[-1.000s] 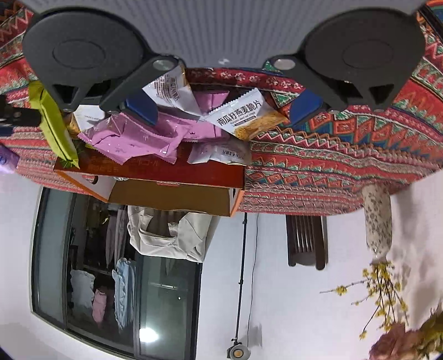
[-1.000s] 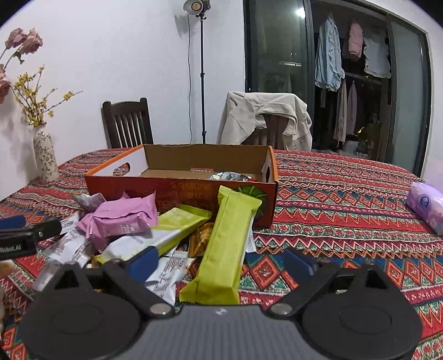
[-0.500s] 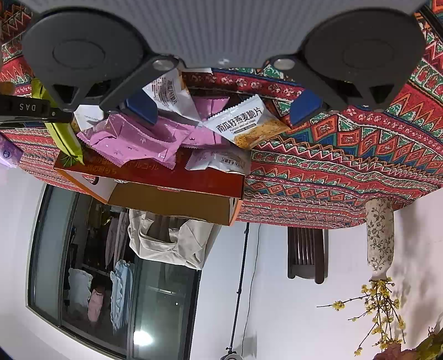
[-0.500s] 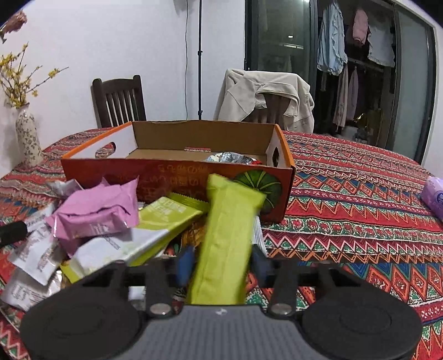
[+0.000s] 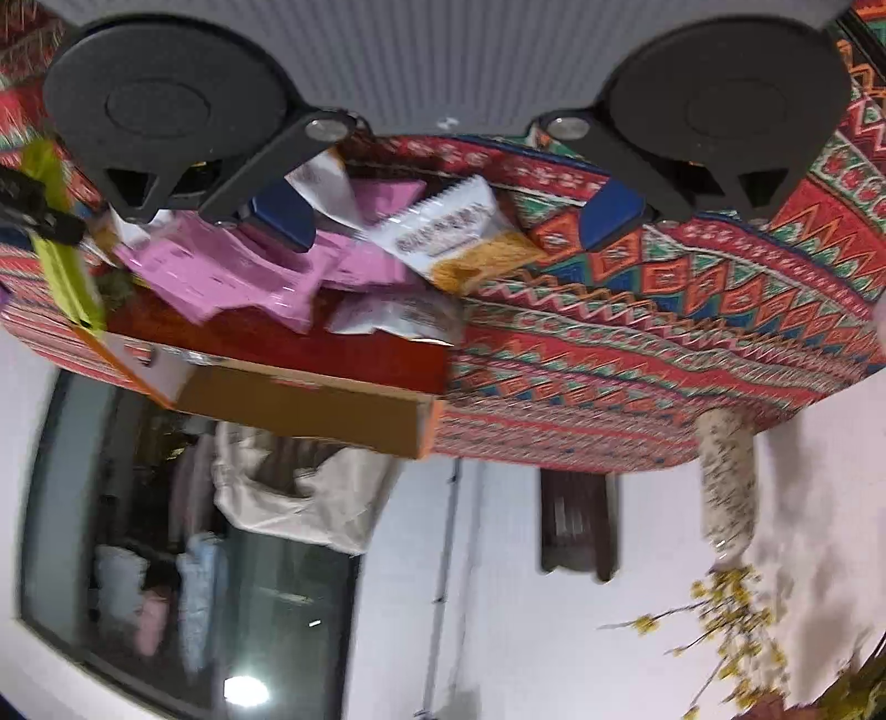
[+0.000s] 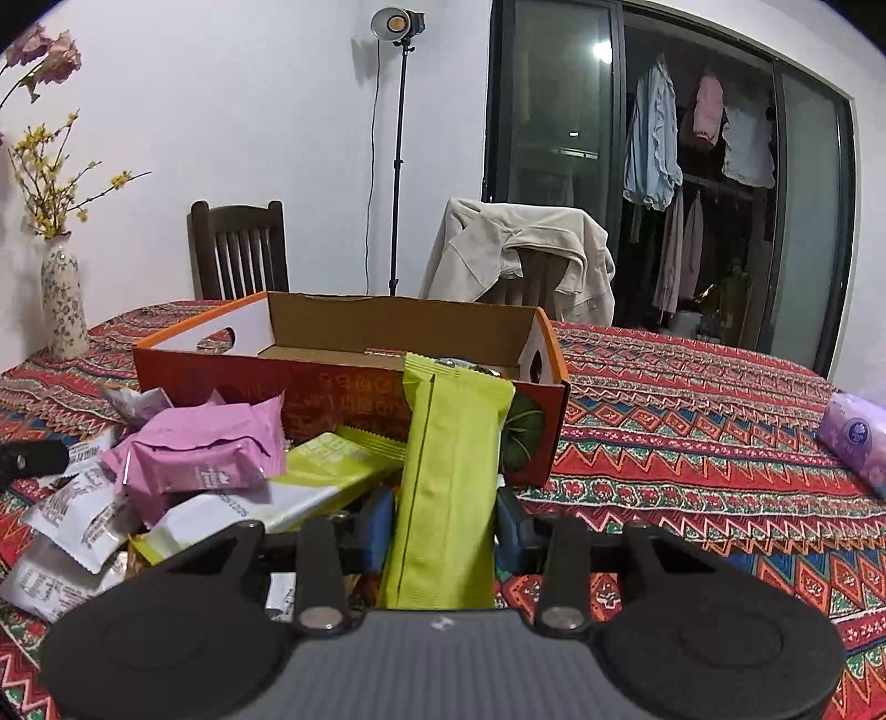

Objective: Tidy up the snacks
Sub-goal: 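Grasp the yellow cracker bag with the left tool while the right tool grasps the yellow-green bar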

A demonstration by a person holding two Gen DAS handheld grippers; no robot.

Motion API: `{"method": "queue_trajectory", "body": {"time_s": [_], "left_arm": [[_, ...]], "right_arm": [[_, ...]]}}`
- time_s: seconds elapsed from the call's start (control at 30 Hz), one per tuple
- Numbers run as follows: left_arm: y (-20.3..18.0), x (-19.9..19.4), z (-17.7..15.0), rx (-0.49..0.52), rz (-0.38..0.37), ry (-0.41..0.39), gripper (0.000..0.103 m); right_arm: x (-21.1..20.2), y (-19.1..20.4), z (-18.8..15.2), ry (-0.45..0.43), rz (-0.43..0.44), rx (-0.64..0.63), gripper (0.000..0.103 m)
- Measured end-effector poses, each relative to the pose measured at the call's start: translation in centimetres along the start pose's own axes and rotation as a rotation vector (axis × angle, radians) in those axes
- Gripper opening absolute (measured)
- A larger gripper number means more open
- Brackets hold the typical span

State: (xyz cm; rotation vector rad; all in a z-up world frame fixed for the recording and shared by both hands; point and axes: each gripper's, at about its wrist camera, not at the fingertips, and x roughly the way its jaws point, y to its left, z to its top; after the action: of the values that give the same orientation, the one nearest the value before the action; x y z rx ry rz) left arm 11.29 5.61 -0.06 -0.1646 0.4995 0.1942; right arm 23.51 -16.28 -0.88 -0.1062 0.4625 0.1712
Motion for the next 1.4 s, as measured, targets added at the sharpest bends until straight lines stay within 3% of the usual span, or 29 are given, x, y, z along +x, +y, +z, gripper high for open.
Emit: {"method": "queue_trajectory", "body": {"time_s": [0.17, 0.27, 0.5, 0.77, 0.97, 1.1, 1.23, 1.4], "left_arm": [[1.2, 2.0, 1.7, -0.094, 0.065, 0.121, 0.103], [1.7, 2.1, 2.2, -0.124, 0.097, 0.155, 0.103], [1.3, 1.9, 4.3, -0.096, 0.139, 0.118, 0.103], [-0.3, 6.4, 4.7, -0.075, 0.203, 0.193, 0.102], [-0.1, 7.5, 3.7, -0.102, 0.192, 0.24, 0.09], [0.5, 7.8, 3.5, -0.125, 0.169, 0.263, 0.07], [0.6, 7.6, 3.1, -0.087, 0.17, 0.244, 0.056], [1.0, 7.0, 2.8, -0.05, 0.15, 0.224, 0.049]], "right_arm": [[-0.2, -0.3, 0.0, -0.013, 0.008, 0.017, 0.038], [-0.3, -0.4, -0.1, -0.019, 0.012, 0.029, 0.038], [-0.7, -0.5, 0.0, -0.037, 0.028, 0.038, 0.038], [-0.7, -0.8, 0.0, -0.041, 0.037, 0.055, 0.038], [-0.8, -0.8, -0.1, -0.043, 0.046, 0.057, 0.038], [-0.8, -0.7, -0.1, -0.044, 0.046, 0.056, 0.038], [-0.8, -0.7, -0.1, -0.041, 0.045, 0.057, 0.038], [-0.7, -0.6, -0.1, -0.035, 0.044, 0.055, 0.038]]}}
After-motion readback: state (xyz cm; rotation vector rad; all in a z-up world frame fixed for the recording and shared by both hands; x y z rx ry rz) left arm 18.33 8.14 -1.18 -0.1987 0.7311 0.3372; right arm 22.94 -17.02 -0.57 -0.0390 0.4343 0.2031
